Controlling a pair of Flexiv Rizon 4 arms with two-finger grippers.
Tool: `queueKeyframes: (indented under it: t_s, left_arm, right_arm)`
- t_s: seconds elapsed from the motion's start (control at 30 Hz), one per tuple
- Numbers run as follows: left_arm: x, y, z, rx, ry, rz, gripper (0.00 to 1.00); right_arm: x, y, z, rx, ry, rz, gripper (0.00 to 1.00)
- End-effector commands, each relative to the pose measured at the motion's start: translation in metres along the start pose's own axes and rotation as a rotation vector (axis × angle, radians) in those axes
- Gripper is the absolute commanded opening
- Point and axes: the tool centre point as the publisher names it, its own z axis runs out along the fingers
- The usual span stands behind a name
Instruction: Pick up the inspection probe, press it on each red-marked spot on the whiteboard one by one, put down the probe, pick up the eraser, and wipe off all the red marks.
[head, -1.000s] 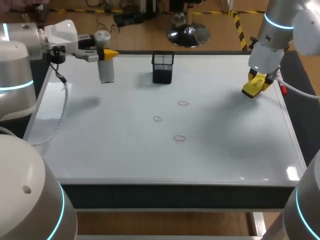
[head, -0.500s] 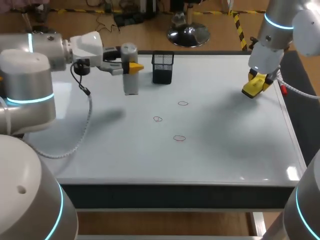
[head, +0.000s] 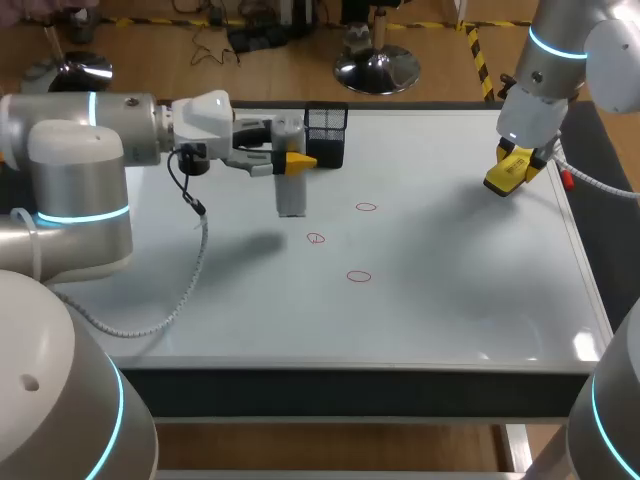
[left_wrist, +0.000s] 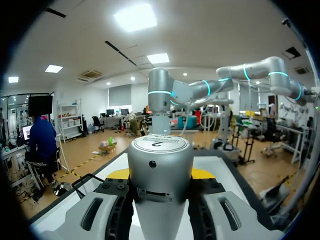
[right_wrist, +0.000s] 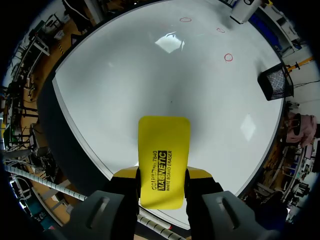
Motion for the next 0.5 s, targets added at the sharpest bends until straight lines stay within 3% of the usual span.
queueKeyframes:
  t_s: [0.03,0.5]
  left_arm:
    - [-0.004,0.010,0.016,0.003,0.025,-0.013,0.00]
    - [0.003,0.025,0.030,-0.003,0.062,-0.030,0.00]
  right_arm:
    - [0.000,-0.001,-0.001,0.001,0.003,-0.002,0.00]
    - [0.000,-0.001,-0.001,0.001,0.003,-0.002,0.00]
